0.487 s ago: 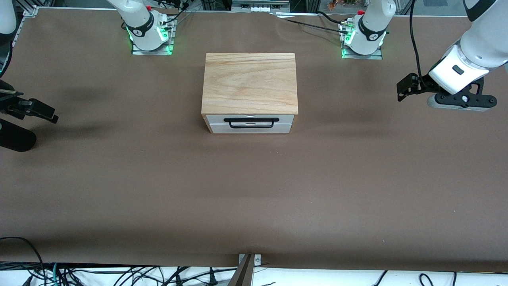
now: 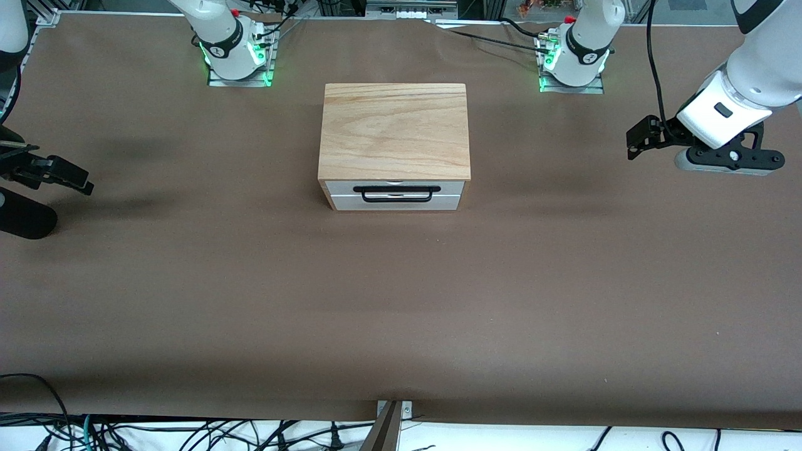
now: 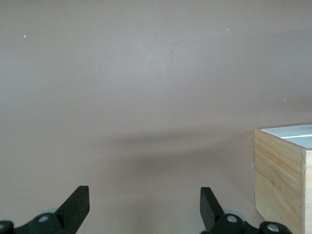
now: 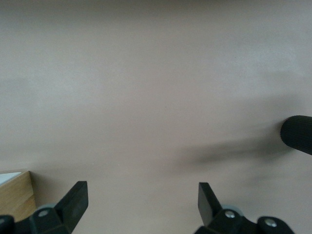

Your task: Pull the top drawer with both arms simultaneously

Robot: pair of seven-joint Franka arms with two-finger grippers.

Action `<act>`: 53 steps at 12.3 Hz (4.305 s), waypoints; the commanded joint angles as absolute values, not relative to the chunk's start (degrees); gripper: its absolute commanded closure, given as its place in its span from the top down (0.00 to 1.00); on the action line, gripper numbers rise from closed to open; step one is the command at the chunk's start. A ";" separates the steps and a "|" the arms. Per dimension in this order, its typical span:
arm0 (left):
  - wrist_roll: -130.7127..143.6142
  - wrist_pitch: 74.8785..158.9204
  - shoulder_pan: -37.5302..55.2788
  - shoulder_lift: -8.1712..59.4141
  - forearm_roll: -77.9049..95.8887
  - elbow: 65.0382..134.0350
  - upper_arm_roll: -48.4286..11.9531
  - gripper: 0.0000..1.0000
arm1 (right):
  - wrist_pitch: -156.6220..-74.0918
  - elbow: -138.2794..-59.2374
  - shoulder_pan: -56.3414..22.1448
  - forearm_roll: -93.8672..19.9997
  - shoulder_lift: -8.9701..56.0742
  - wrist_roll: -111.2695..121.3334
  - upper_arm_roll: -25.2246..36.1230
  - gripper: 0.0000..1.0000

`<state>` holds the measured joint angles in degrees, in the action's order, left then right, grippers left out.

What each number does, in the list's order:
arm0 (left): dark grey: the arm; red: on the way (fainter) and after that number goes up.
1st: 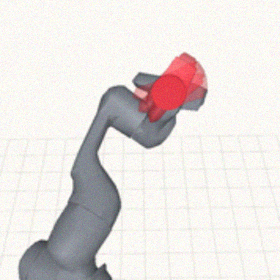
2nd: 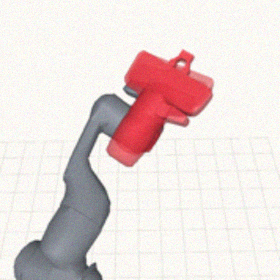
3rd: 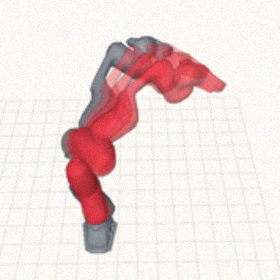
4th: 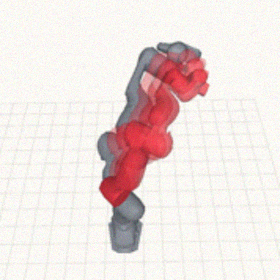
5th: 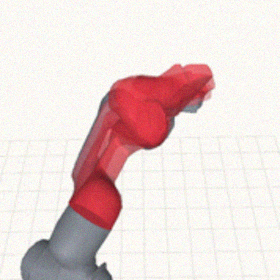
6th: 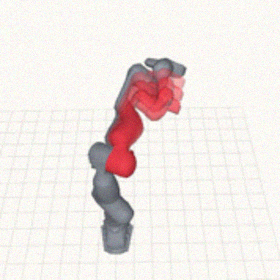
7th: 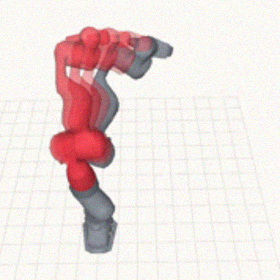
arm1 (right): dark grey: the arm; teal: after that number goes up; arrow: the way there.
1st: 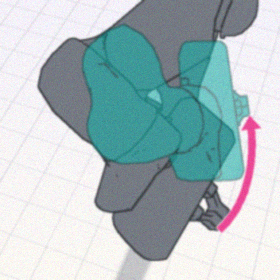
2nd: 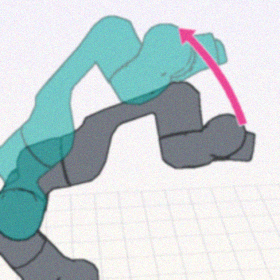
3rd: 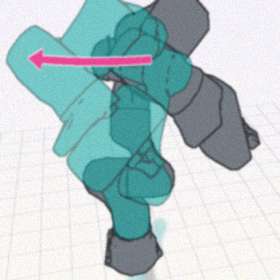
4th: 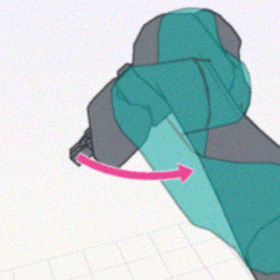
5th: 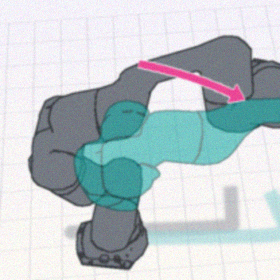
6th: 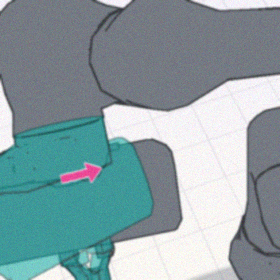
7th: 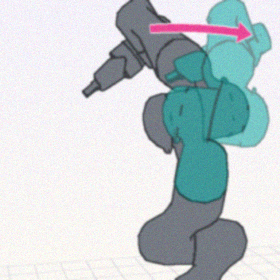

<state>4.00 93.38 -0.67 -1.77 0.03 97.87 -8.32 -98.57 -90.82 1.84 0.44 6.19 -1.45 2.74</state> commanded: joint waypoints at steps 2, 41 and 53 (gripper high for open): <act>2.64 93.69 -0.97 -2.02 1.05 97.91 -8.35 1.00 | -98.61 -90.09 2.55 0.97 6.42 -1.23 1.76 1.00; -29.23 101.95 4.03 33.03 72.74 94.83 -11.25 1.00 | -98.18 -93.42 0.53 -57.63 32.68 21.23 -1.84 1.00; -58.01 100.11 7.73 44.73 90.88 99.66 -11.51 0.75 | -96.51 -98.34 -9.22 -83.93 42.54 49.11 -4.83 1.00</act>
<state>-56.62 101.55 8.04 44.26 89.03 98.25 -11.45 -97.37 -95.94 -8.62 -81.07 43.16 44.44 -4.80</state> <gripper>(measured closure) 0.247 0.000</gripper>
